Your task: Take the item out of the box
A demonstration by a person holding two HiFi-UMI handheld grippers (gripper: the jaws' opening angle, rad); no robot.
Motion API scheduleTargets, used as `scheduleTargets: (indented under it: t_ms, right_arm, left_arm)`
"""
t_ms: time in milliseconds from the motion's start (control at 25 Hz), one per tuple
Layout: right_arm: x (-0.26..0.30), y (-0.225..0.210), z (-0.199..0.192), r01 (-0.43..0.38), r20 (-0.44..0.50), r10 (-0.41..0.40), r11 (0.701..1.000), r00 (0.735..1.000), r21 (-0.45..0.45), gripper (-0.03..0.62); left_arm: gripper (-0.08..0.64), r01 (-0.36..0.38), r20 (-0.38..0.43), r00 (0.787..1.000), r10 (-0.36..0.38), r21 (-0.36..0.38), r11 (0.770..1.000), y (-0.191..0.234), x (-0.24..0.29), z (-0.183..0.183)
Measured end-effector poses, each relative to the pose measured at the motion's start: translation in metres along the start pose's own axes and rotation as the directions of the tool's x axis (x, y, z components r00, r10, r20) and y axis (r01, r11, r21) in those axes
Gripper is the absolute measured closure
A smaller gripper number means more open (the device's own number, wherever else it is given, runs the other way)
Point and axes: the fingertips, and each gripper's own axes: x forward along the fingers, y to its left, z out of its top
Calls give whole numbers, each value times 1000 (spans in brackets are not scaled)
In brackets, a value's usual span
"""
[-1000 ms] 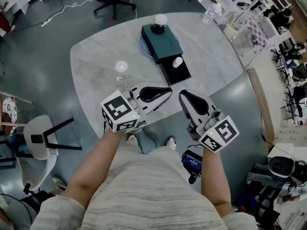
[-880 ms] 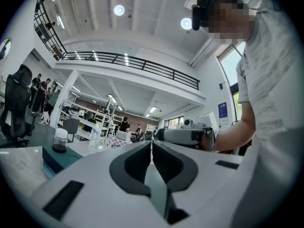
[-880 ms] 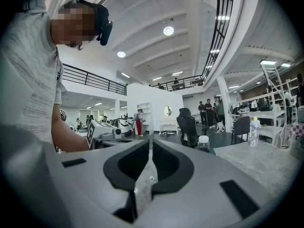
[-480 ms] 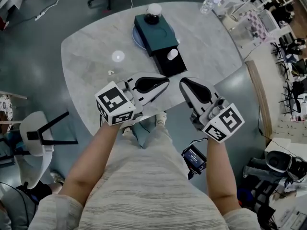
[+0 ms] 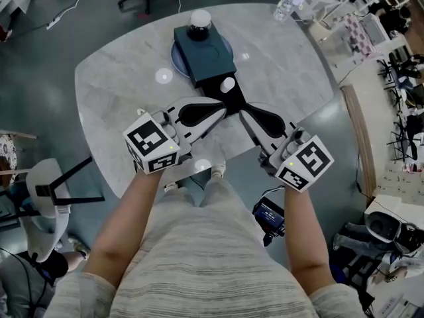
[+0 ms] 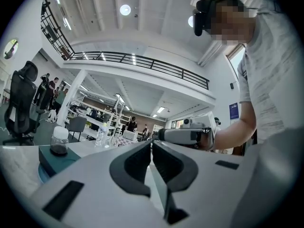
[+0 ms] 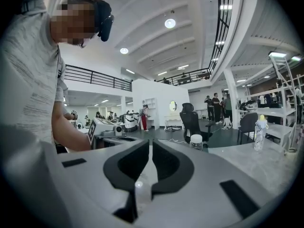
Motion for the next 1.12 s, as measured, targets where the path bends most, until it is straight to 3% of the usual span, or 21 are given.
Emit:
scheduleTargets:
  t_ms: [560, 840, 1120]
  right_arm:
    - [42, -74, -43, -119, -138, 118, 993, 983, -1, 569]
    - [64, -96, -62, -162, -201, 159, 987, 967, 1, 569]
    - [76, -112, -77, -182, -262, 176, 983, 949, -2, 494]
  left_arm:
    - [538, -164, -58, 985, 162, -23, 986, 69, 15, -21]
    - [538, -210, -71, 976, 206, -48, 977, 94, 23, -32]
    - [538, -228, -86, 971, 222, -63, 972, 109, 36, -43]
